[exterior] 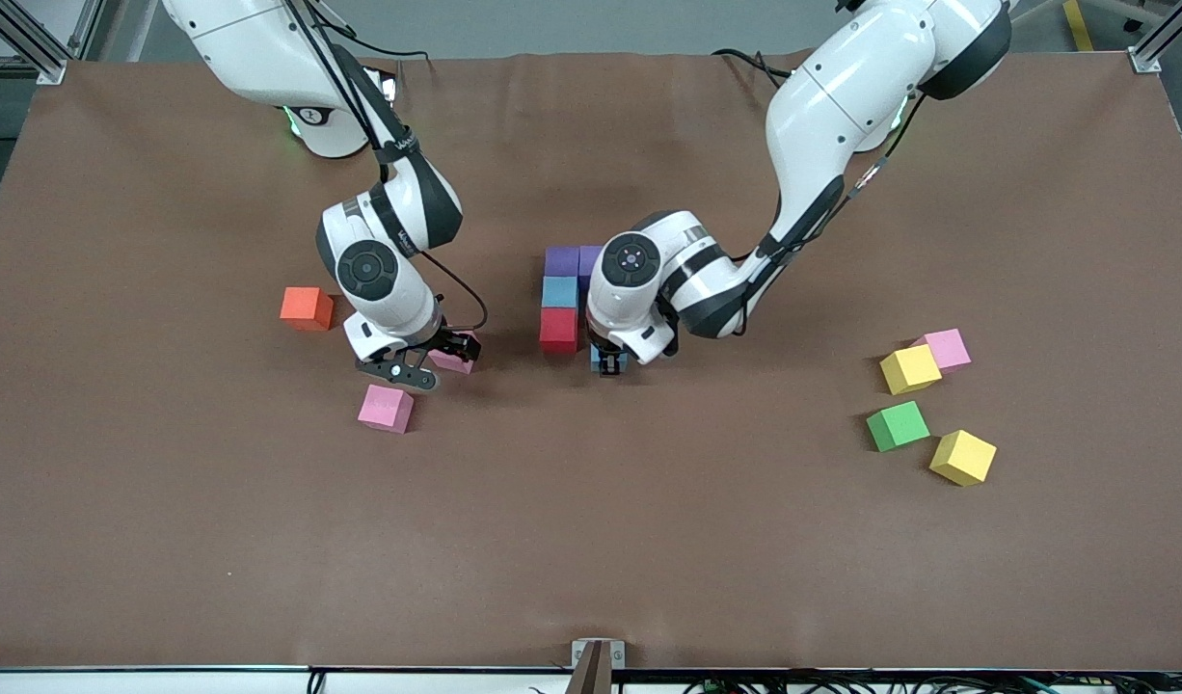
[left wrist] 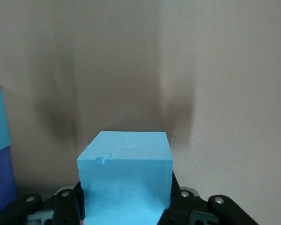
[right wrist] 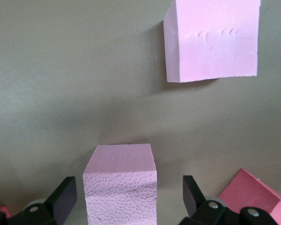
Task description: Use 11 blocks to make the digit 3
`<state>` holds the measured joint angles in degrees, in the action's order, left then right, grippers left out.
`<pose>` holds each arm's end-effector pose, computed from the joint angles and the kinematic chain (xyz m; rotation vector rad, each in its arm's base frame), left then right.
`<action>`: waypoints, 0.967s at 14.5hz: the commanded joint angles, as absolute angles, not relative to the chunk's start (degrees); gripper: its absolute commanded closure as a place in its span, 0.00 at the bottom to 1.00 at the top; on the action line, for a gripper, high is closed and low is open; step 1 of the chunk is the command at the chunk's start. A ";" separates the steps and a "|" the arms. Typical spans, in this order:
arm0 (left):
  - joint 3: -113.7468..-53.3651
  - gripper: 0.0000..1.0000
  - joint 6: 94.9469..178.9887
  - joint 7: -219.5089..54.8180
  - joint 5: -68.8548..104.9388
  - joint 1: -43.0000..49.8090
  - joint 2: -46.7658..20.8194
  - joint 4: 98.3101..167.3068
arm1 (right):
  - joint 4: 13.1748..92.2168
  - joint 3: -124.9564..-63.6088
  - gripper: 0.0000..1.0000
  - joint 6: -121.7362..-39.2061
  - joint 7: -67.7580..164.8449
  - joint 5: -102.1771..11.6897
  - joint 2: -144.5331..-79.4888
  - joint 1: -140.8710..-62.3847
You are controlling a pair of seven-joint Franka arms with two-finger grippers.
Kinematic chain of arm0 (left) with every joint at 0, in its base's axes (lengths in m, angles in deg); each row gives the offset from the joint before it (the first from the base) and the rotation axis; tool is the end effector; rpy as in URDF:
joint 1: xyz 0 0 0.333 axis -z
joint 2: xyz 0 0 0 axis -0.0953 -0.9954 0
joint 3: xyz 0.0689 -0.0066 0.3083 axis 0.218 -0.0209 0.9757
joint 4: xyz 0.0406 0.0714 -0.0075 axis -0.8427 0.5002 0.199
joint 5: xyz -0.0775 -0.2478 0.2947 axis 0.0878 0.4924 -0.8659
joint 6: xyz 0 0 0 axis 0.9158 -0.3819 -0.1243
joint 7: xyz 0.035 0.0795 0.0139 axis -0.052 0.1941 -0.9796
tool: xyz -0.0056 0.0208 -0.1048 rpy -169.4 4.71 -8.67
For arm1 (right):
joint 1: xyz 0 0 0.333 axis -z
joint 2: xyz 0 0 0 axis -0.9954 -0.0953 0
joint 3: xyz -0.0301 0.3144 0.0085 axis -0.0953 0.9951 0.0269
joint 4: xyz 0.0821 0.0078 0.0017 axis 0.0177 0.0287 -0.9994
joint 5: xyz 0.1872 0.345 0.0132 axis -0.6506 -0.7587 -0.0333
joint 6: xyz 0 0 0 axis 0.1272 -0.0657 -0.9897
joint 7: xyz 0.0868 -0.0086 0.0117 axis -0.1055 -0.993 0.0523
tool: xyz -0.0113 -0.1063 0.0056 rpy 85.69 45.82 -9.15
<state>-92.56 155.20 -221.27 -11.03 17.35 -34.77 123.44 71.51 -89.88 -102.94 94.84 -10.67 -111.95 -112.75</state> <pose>0.4918 -0.5028 0.1959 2.1902 2.1750 -0.1484 0.5237 0.2693 0.2312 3.0949 -0.4299 -0.0901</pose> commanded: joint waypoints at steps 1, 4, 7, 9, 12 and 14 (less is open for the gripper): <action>-91.77 0.59 154.28 -221.09 -9.76 18.61 -35.08 122.48 | 73.82 -89.45 0.00 -103.72 95.15 -11.39 -109.29 -112.57; -91.77 0.59 152.70 -223.10 -9.67 19.40 -35.08 122.48 | 74.69 -89.45 0.02 -105.37 95.06 -11.39 -109.46 -113.71; -91.16 0.58 152.61 -226.36 -9.67 20.54 -35.25 122.22 | 77.25 -89.45 0.11 -109.95 95.06 -11.39 -109.73 -113.80; -90.37 0.58 152.61 -227.15 -9.58 21.86 -35.43 122.13 | 77.34 -89.45 0.20 -109.87 95.06 -11.39 -109.82 -114.32; -88.61 0.58 152.61 -227.15 -8.62 23.88 -35.60 122.04 | 77.34 -89.45 0.51 -109.78 95.06 -11.39 -109.82 -115.29; -88.61 0.57 152.61 -227.15 -8.62 24.06 -35.60 122.04 | 77.16 -89.45 0.86 -109.26 95.06 -11.39 -109.73 -115.73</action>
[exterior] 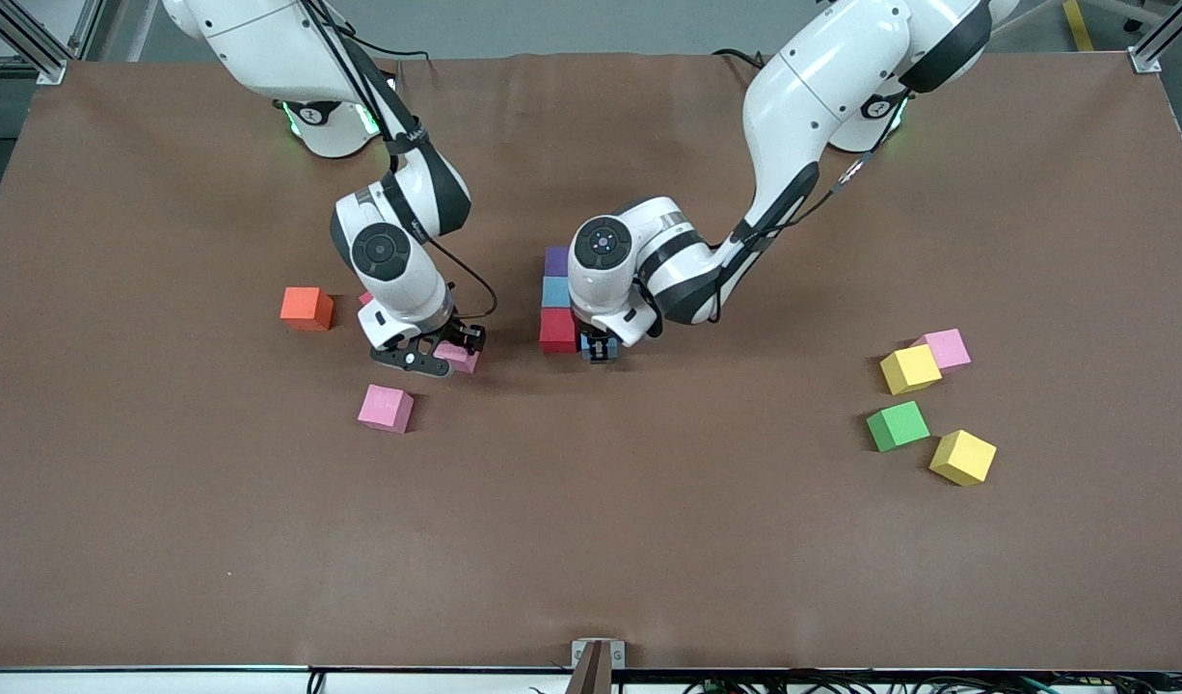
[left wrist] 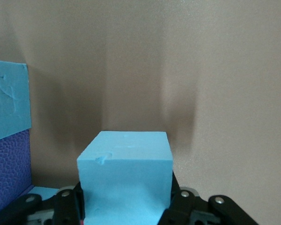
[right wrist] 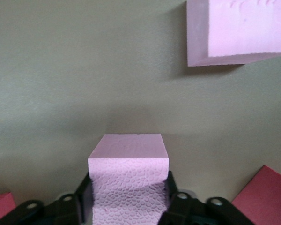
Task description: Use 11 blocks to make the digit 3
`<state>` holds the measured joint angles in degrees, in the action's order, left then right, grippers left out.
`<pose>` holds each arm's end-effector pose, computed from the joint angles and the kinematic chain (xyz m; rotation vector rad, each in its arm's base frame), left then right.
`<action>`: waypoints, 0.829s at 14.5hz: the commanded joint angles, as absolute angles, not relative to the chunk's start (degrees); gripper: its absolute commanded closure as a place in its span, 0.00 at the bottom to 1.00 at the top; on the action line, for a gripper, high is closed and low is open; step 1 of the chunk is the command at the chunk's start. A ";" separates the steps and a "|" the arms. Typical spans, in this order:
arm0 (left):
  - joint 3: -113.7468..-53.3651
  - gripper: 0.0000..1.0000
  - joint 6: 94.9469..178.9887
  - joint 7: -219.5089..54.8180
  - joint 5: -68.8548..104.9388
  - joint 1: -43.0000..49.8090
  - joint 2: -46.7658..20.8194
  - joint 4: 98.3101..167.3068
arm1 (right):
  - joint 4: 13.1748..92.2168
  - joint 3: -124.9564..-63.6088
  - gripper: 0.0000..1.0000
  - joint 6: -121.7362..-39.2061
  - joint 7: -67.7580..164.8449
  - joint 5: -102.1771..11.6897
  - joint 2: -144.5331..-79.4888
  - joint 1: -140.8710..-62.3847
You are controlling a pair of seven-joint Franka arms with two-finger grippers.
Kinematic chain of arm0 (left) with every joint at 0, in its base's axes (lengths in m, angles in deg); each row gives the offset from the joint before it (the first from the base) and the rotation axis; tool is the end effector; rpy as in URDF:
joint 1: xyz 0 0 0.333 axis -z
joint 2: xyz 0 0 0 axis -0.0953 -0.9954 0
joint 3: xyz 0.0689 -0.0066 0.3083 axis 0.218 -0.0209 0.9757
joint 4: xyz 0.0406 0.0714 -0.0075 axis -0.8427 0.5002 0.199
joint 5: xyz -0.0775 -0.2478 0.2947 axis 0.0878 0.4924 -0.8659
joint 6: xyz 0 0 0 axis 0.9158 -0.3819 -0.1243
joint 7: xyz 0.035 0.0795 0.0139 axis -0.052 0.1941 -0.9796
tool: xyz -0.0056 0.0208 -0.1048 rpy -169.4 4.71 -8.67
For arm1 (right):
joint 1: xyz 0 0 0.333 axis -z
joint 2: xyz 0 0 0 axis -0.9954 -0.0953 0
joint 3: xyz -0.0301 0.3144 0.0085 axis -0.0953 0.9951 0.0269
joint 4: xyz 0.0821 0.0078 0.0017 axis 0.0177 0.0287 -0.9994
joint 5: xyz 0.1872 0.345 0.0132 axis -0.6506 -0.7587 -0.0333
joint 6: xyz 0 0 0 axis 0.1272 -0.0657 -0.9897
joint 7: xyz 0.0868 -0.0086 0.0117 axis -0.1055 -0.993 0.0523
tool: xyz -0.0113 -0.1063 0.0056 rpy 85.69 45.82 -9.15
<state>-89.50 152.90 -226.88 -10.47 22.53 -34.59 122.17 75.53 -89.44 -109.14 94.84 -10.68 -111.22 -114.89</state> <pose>0.4712 -0.5236 0.1930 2.1556 2.2616 -0.0909 0.5006 0.2858 0.2209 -3.1071 0.3648 0.0256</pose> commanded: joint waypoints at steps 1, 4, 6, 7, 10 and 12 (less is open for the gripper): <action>-88.61 0.57 152.61 -227.15 -8.62 24.06 -35.60 122.04 | 76.90 -89.45 0.98 -109.08 95.06 -11.39 -109.73 -115.73; -88.61 0.57 152.61 -227.15 -8.09 24.50 -35.43 122.04 | 74.97 -89.45 1.00 -108.99 94.27 -11.39 -109.73 -115.91; -88.61 0.56 152.61 -227.15 -8.09 24.94 -35.25 122.04 | 73.83 -89.36 1.00 -108.99 94.09 -11.39 -109.82 -116.26; -88.52 0.56 152.61 -227.15 -8.09 25.20 -35.25 122.04 | 73.21 -89.36 1.00 -108.99 94.09 -11.39 -109.82 -116.26; -88.43 0.50 152.61 -226.63 -8.53 25.12 -35.34 122.13 | 72.94 -89.36 1.00 -108.99 94.01 -11.39 -109.82 -116.26; -88.43 0.00 152.61 -226.63 -8.53 24.85 -34.99 122.13 | 72.85 -89.36 1.00 -108.99 94.01 -11.39 -109.82 -116.26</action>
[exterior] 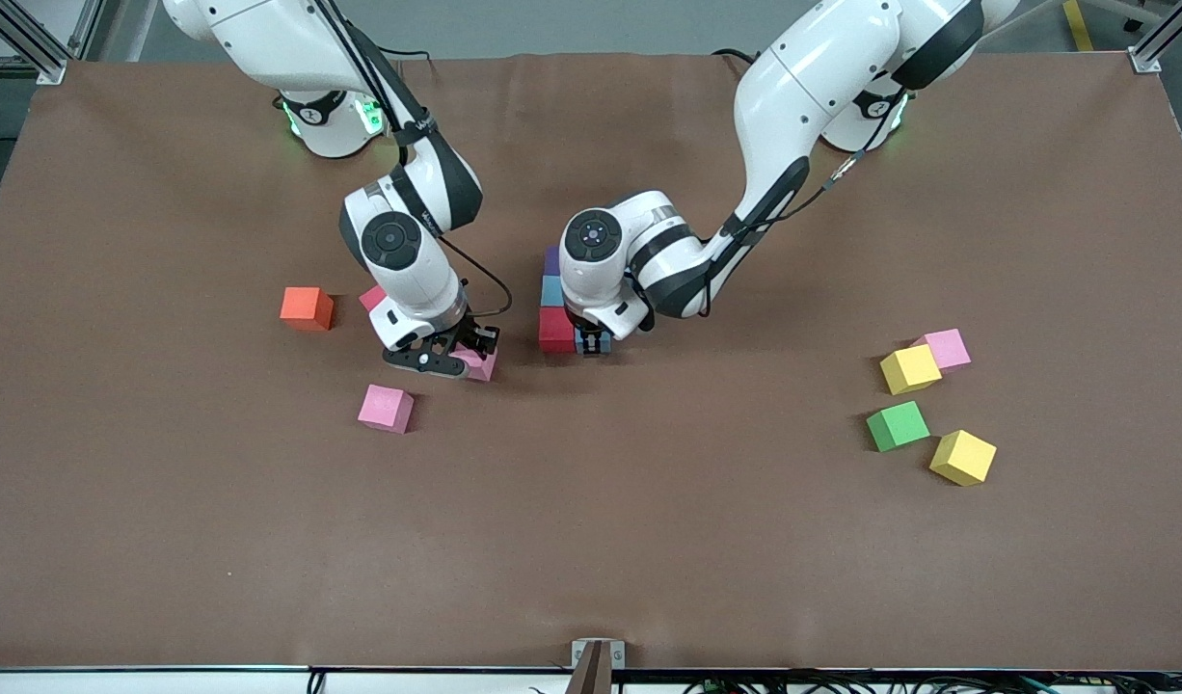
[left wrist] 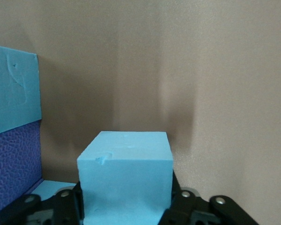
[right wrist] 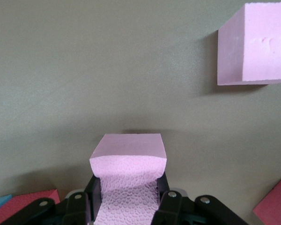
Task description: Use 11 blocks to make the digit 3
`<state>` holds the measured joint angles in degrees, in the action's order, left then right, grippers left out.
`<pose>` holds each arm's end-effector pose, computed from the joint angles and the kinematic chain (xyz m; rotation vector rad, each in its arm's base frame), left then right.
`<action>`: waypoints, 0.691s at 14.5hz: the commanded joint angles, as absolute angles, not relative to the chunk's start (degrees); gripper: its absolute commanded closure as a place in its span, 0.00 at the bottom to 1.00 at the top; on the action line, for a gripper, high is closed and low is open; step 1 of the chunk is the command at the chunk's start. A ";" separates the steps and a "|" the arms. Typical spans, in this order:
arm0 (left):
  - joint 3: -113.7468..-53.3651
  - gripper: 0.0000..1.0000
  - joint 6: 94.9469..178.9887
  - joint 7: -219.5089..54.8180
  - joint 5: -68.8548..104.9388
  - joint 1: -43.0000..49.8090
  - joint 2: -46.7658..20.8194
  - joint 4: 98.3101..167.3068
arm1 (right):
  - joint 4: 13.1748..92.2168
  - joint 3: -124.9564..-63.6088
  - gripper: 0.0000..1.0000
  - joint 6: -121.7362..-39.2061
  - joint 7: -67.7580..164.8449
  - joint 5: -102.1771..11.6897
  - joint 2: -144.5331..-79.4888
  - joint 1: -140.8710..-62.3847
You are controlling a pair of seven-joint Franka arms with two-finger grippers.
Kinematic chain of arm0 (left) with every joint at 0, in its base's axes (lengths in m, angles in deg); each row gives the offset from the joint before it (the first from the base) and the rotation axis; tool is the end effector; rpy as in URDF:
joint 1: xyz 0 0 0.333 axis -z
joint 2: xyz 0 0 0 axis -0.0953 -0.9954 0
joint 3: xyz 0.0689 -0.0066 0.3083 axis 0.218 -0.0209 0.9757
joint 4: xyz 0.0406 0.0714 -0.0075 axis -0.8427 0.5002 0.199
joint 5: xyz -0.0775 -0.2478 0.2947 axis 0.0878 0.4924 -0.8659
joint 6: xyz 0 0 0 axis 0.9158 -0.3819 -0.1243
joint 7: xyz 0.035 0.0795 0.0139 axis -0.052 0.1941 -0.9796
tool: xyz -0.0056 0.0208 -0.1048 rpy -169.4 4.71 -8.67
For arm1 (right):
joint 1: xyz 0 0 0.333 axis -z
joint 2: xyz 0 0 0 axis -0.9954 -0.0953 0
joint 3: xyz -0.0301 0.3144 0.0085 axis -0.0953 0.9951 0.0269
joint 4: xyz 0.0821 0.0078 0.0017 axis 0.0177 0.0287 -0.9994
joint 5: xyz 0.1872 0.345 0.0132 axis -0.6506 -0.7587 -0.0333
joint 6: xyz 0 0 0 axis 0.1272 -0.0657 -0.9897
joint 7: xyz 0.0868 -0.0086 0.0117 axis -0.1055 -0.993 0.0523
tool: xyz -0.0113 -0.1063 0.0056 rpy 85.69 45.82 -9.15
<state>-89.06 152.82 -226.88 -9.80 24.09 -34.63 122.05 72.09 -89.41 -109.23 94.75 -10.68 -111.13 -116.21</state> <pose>0.4602 -0.5334 0.1919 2.1740 2.2500 -0.0957 0.5125 0.3090 0.2454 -3.0734 0.3205 -0.0522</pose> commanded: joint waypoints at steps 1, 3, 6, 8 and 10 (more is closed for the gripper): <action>-88.43 0.00 152.61 -226.54 -8.62 24.59 -34.55 122.13 | 72.68 -89.36 1.00 -108.99 94.09 -11.39 -109.82 -116.26; -88.52 0.00 152.52 -225.93 -8.70 24.15 -34.02 122.13 | 71.46 -89.36 1.00 -108.99 94.09 -11.39 -109.99 -116.78; -88.52 0.00 149.37 -223.21 -8.18 23.89 -32.10 122.22 | 65.76 -89.36 1.00 -105.85 94.44 -11.47 -112.61 -118.80; -88.78 0.00 147.34 -222.41 -8.00 23.89 -30.69 122.65 | 59.79 -89.36 1.00 -101.19 94.44 -11.47 -115.69 -119.95; -89.05 0.00 144.80 -222.06 -7.91 23.89 -29.81 122.74 | 56.69 -89.36 1.00 -100.64 94.27 -11.47 -117.89 -121.09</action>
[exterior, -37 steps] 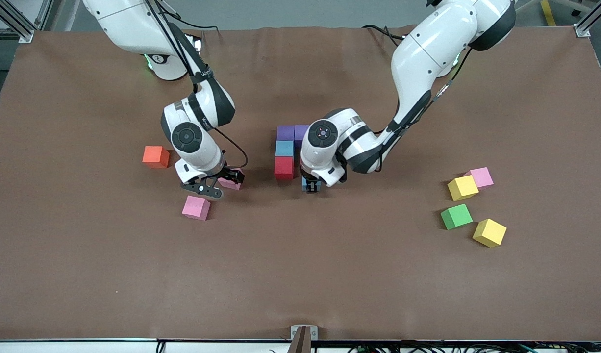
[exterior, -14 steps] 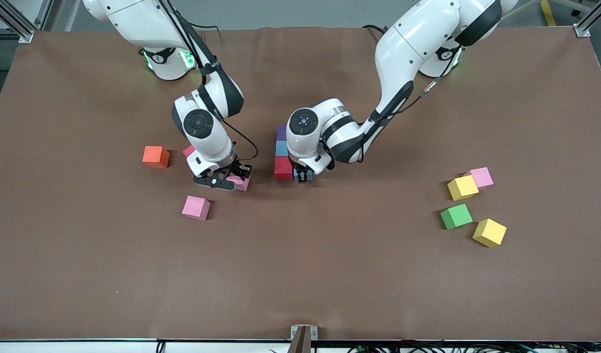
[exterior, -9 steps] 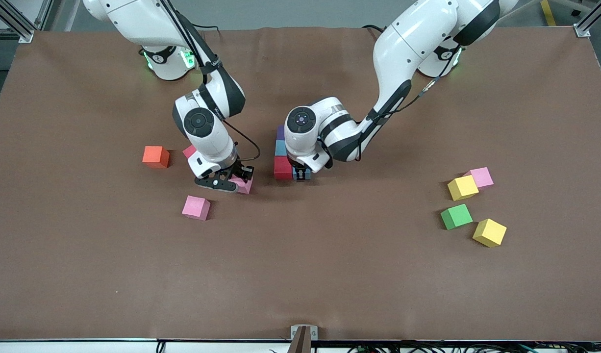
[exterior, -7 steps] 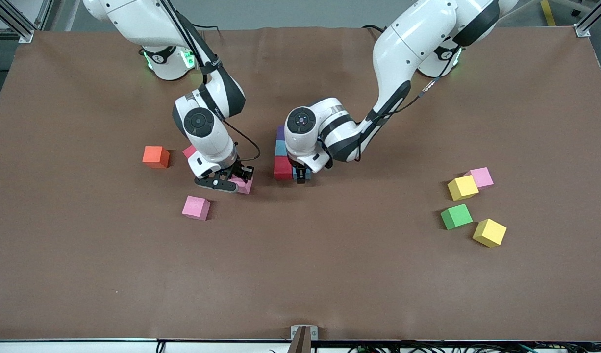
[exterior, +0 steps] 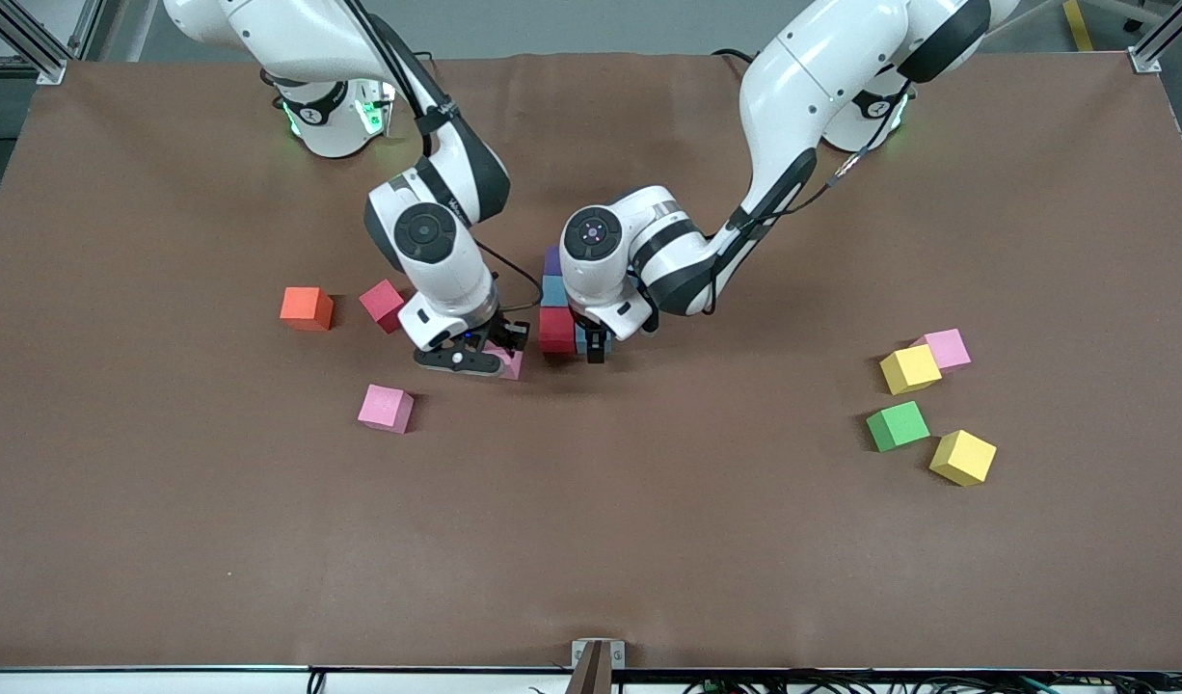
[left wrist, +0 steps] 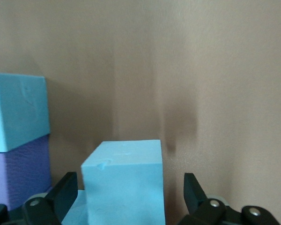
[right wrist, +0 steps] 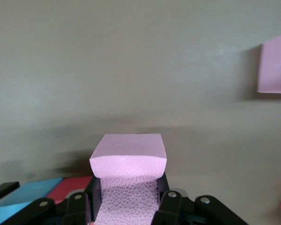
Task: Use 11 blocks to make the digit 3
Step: 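Move the left gripper back to the green cube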
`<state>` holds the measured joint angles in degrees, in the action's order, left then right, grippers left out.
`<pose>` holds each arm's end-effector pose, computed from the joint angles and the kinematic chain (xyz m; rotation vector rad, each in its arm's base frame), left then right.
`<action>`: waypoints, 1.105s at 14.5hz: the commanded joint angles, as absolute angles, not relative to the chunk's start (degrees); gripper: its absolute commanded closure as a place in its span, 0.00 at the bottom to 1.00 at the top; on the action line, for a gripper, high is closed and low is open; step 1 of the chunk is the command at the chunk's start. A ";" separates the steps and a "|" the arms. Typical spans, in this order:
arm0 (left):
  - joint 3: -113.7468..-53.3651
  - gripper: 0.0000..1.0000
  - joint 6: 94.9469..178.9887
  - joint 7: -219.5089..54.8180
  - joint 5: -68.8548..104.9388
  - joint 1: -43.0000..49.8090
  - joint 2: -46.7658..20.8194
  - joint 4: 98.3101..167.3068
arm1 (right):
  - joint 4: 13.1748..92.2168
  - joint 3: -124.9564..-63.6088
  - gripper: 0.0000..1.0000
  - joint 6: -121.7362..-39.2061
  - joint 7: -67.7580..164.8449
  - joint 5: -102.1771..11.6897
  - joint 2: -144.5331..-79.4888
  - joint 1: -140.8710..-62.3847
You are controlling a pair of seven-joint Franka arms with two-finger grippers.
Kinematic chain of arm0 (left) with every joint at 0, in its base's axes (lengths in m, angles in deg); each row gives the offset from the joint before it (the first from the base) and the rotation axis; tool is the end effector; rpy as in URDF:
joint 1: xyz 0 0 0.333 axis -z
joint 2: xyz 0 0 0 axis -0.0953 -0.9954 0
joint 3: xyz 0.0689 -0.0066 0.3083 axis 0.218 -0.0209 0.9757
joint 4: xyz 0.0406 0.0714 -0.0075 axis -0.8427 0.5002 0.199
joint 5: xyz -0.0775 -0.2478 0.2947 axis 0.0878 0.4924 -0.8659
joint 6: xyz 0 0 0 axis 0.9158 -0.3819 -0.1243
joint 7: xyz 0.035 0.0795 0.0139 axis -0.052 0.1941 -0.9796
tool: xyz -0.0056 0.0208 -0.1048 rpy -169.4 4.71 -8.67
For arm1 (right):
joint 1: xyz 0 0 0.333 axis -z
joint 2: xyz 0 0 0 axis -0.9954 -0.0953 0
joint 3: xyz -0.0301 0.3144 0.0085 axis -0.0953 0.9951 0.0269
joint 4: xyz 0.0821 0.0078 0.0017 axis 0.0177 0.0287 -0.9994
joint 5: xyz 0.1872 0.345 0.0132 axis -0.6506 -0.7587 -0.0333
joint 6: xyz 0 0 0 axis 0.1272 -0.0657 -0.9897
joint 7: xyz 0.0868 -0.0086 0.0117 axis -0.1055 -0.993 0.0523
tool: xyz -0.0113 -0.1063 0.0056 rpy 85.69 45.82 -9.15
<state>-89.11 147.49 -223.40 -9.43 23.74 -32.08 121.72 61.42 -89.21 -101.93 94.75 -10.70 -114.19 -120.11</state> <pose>0.4642 -0.5263 0.2158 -2.2200 -2.1797 0.0508 0.5245 0.3709 0.2777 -3.0746 0.2049 -0.0507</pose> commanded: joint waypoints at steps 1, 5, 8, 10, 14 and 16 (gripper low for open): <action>-89.05 0.00 143.92 -222.06 -7.91 23.80 -29.28 122.74 | 55.55 -89.36 1.00 -100.64 94.18 -11.39 -118.69 -121.61; -89.22 0.00 140.92 -217.94 -7.48 20.82 -25.68 123.88 | 49.14 -89.36 1.00 -100.55 94.01 -11.39 -124.04 -122.41; -89.22 0.00 140.92 -211.35 -6.07 16.00 -22.52 125.81 | 46.84 -89.36 1.00 -100.55 93.83 -11.30 -126.33 -122.50; -89.22 0.00 140.92 -206.79 -6.07 12.48 -20.41 127.74 | 44.83 -89.36 1.00 -99.86 93.48 -11.21 -127.91 -123.37; -89.22 0.00 140.92 -197.47 -5.89 5.27 -15.14 132.66 | 39.11 -89.36 1.00 -93.27 93.56 -11.39 -130.73 -123.90; -89.31 0.00 140.92 -191.06 -5.89 1.23 -12.67 135.56 | 39.10 -89.36 1.00 -93.26 93.65 -11.47 -130.65 -123.99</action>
